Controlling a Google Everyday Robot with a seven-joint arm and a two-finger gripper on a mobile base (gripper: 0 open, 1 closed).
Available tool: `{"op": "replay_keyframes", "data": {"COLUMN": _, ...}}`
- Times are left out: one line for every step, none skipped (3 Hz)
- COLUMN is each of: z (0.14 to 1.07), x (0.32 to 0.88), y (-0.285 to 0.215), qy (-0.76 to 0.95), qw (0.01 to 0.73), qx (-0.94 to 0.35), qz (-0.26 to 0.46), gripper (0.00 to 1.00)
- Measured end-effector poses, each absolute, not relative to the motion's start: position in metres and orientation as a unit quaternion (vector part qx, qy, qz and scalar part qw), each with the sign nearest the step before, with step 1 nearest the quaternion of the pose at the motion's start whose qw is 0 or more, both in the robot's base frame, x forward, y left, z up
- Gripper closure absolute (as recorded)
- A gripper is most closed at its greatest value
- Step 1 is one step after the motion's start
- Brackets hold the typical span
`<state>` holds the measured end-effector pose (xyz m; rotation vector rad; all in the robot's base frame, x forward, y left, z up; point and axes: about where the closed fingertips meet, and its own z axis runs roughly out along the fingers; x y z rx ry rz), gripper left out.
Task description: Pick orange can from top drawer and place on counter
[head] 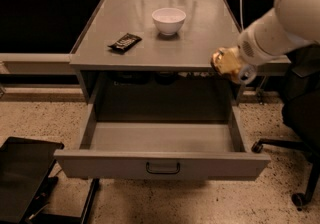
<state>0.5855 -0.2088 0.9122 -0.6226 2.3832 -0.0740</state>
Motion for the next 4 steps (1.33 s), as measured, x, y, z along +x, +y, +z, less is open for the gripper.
{"op": "replay_keyframes", "data": {"z": 0.935, "x": 0.655, "y": -0.199, "qy": 0.891, "qw": 0.398, "qx": -0.216, "qz": -0.034, "gripper": 1.0}}
{"op": "replay_keyframes", "data": {"z": 0.931, "x": 0.726, "y": -0.191, "qy": 0.883, "qw": 0.424, "qx": -0.2, "qz": -0.032, "gripper": 1.0}}
{"op": "replay_keyframes", "data": {"z": 0.903, "x": 0.78, "y": -0.196, "qy": 0.89, "qw": 0.416, "qx": -0.185, "qz": -0.028, "gripper": 1.0}}
{"op": "replay_keyframes", "data": {"z": 0.869, "x": 0.806, "y": -0.204, "qy": 0.901, "qw": 0.397, "qx": -0.174, "qz": -0.023, "gripper": 1.0}}
